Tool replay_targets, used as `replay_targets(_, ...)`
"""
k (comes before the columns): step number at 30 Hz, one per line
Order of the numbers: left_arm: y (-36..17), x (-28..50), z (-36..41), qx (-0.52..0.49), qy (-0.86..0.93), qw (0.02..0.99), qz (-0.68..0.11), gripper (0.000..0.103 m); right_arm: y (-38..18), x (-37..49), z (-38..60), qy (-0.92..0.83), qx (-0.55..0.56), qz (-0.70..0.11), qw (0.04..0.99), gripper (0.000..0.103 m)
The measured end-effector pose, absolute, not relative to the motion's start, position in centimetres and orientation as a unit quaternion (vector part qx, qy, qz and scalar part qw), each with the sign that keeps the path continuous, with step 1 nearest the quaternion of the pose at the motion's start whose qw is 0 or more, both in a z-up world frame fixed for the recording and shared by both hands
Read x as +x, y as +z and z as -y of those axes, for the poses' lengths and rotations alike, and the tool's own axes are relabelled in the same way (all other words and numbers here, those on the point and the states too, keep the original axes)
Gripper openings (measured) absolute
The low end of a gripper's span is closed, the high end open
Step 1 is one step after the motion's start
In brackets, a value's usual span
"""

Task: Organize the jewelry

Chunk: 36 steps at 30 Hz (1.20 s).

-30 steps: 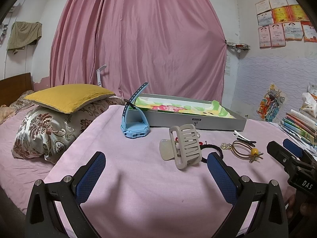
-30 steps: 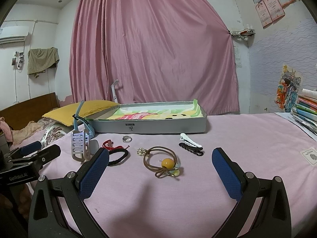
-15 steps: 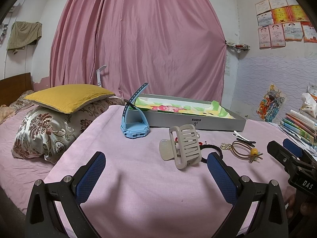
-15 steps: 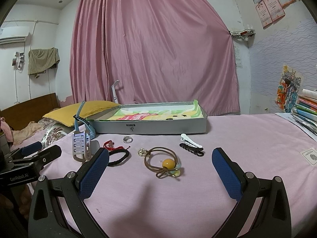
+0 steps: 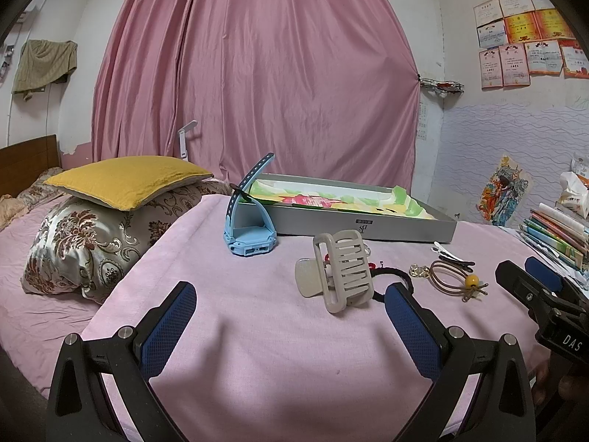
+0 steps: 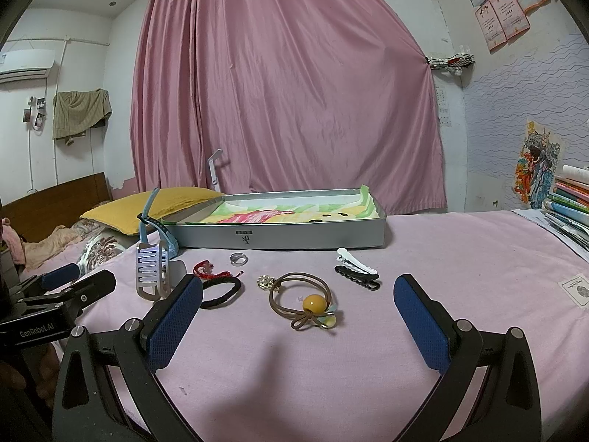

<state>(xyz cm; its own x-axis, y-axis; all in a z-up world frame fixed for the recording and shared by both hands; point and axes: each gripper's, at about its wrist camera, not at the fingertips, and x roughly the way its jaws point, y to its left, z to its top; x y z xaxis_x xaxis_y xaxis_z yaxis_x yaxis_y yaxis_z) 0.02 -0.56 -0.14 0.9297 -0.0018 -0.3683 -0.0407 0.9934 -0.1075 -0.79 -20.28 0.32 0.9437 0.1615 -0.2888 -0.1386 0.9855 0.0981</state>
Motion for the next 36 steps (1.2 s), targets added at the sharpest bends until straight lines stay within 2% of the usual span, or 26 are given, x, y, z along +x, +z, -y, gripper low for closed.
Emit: replay_targets(36,-0.19,-0.28,0.87,-0.056,0.01,0.98,-0.189,0.103,0.12,-0.63,19.37,0.078,0.037,-0.154,0.984,0.102)
